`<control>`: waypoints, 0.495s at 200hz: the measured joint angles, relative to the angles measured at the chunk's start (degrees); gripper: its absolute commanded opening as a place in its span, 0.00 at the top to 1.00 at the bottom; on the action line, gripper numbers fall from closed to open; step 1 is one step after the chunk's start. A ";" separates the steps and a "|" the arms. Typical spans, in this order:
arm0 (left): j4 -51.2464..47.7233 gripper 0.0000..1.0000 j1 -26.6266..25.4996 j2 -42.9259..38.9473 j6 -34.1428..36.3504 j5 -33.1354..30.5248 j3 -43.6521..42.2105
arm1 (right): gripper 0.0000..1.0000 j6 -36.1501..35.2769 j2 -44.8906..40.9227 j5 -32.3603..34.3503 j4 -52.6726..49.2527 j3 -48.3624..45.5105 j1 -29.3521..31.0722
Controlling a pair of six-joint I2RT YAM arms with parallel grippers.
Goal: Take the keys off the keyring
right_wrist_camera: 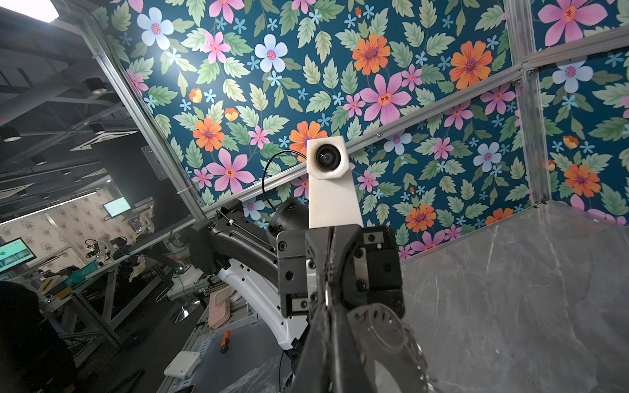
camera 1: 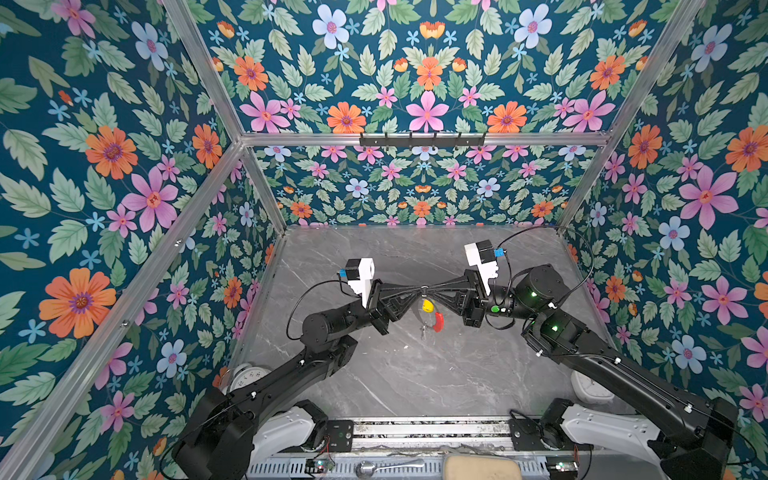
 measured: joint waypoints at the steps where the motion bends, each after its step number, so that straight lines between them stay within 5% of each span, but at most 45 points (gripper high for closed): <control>1: 0.02 1.00 0.00 0.00 -0.02 0.02 0.00 | 1.00 0.00 0.00 -0.04 0.00 0.00 0.00; 16: 0.13 1.00 0.00 0.00 -0.44 0.28 0.02 | 1.00 -0.02 -0.09 -0.22 -0.28 0.17 -0.07; 35: -0.63 0.70 -0.02 -0.48 -0.39 0.55 0.09 | 1.00 -0.37 -0.57 -0.39 -2.47 0.83 -0.13; 46: -1.64 0.61 0.00 -1.27 -0.44 0.76 0.11 | 1.00 -0.94 -1.01 -0.44 -4.66 1.49 -0.17; 99: -19.06 0.62 0.72 -7.26 2.95 3.26 4.66 | 1.00 -6.75 -2.05 -0.15 -18.34 5.79 -0.22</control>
